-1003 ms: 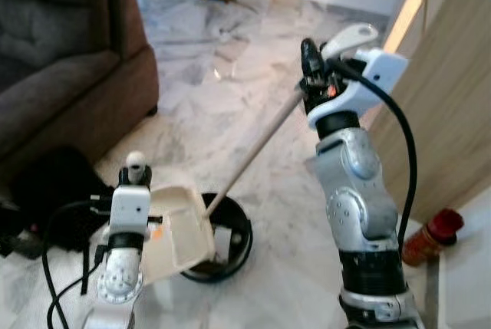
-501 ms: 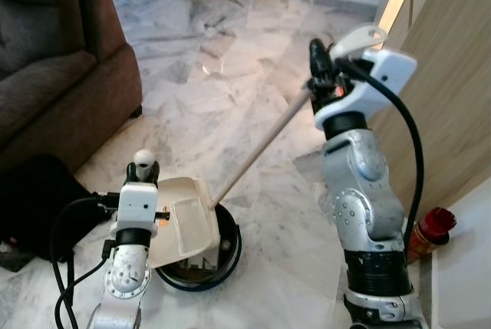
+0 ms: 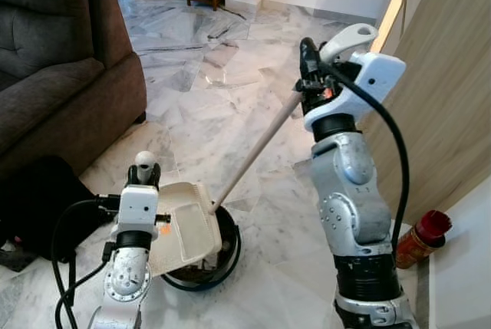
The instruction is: Sweep floor
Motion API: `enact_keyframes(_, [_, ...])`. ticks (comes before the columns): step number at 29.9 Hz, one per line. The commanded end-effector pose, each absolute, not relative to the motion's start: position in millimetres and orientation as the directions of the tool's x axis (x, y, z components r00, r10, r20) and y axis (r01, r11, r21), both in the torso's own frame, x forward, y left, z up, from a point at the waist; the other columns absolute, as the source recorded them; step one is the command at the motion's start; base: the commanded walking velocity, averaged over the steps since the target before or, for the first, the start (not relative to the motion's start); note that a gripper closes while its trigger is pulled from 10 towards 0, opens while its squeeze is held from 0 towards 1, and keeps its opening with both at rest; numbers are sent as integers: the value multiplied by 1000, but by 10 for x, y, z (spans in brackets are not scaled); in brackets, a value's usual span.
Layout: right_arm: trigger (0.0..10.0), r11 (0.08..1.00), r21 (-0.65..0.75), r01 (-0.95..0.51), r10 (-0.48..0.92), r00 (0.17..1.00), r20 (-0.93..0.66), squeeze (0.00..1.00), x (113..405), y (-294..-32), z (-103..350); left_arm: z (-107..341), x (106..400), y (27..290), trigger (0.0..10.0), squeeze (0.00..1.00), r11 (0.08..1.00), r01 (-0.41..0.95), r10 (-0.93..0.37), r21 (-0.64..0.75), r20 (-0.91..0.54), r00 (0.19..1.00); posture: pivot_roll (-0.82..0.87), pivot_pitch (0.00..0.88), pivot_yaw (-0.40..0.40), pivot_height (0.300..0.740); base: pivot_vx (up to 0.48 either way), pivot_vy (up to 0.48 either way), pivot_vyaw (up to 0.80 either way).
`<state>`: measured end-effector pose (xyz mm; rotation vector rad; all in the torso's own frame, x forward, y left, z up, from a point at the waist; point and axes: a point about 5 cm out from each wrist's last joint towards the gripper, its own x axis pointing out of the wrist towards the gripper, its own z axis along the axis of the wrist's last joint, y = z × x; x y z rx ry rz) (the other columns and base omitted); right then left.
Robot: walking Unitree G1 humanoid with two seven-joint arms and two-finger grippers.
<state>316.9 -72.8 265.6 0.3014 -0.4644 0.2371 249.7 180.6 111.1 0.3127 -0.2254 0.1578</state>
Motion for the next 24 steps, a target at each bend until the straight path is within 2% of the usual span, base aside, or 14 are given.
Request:
enact_keyframes(1, [10000, 901, 262, -345, 150, 816, 559, 0, 3036, -629, 2837, 1174, 2430, 1883, 10000, 0, 924, -246, 157, 294, 296, 942, 162, 106, -14, 740, 0, 0, 0])
enact_keyframes(11, [10000, 890, 232, -394, 201, 793, 575, 0, 3008, -490, 2852, 1470, 2132, 2076, 10000, 0, 864, -403, 265, 302, 408, 874, 193, 112, -29, 740, 0, 0, 0])
enact_keyframes(16, [10000, 883, 232, -408, 212, 787, 580, 0, 3010, -452, 2861, 1452, 2082, 2086, 10000, 0, 860, -405, 271, 311, 396, 878, 206, 115, -32, 740, 0, 0, 0])
enact_keyframes(20, [10000, 871, 202, -448, 242, 749, 617, 0, 2944, -344, 2911, 1435, 2115, 2064, 10000, 0, 865, -395, 265, 308, 389, 882, 204, 113, -30, 740, 0, 0, 0])
enact_keyframes(24, [10000, 847, 121, -517, 328, 689, 646, 0, 2813, -132, 2913, 1452, 2176, 1991, 10000, 0, 878, -375, 250, 297, 383, 889, 201, 109, -29, 740, 0, 0, 0])
